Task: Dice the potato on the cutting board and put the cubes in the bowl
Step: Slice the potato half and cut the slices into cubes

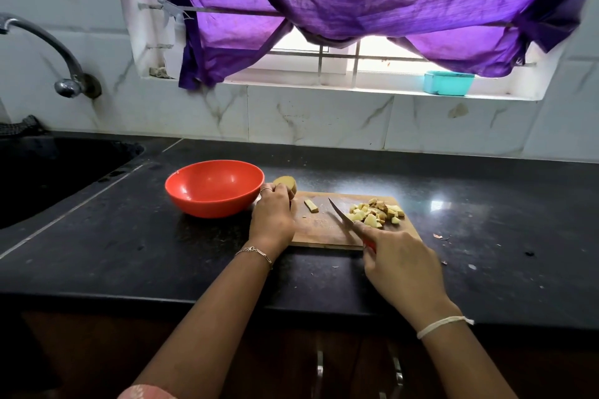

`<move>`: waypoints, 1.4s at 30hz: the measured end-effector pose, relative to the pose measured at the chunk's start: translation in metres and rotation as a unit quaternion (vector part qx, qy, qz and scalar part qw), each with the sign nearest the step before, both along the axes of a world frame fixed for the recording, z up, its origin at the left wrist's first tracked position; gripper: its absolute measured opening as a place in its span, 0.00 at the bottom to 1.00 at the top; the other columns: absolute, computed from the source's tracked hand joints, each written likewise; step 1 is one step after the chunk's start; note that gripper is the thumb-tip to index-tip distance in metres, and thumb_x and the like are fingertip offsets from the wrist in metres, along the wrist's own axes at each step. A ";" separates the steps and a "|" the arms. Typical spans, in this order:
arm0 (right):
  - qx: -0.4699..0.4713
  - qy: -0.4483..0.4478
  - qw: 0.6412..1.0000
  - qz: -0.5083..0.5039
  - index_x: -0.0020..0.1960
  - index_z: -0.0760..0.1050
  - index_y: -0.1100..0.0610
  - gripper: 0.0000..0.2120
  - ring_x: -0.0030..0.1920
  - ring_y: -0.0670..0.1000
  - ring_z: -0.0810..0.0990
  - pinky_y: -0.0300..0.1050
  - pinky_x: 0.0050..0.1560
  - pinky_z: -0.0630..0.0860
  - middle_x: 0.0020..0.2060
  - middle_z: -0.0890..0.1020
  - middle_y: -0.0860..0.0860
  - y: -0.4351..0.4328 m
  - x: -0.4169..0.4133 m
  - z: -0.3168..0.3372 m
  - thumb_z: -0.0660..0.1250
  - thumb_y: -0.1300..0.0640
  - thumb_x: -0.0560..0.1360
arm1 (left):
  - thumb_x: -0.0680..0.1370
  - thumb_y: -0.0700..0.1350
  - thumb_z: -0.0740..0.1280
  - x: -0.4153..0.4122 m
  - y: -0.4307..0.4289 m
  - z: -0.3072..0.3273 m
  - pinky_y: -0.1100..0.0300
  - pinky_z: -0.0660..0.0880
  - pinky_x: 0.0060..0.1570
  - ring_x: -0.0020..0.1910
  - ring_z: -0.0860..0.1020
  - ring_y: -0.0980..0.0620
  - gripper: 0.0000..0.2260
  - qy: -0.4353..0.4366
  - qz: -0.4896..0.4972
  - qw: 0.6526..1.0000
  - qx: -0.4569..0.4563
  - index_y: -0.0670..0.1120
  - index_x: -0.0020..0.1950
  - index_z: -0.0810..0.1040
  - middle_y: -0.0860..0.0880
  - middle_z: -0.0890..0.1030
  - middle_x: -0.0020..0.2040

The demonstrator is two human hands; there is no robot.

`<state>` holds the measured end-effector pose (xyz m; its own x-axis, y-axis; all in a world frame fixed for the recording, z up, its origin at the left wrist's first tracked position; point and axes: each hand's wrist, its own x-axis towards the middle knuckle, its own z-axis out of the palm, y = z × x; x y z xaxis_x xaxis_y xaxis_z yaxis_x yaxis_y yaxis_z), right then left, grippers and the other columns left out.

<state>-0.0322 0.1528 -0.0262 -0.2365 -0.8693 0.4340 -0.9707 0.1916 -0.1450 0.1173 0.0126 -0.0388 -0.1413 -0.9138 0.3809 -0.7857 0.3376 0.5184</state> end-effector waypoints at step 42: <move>-0.009 -0.016 1.000 0.008 0.76 0.54 0.36 0.26 0.50 0.50 0.80 0.45 0.45 0.75 0.50 0.81 0.49 0.008 0.013 -0.017 0.55 0.50 0.80 | 0.74 0.58 0.67 -0.022 0.003 0.004 0.50 0.57 0.57 0.55 0.75 0.57 0.11 -0.092 -0.080 0.989 -0.081 0.54 0.48 0.83 0.58 0.82 0.46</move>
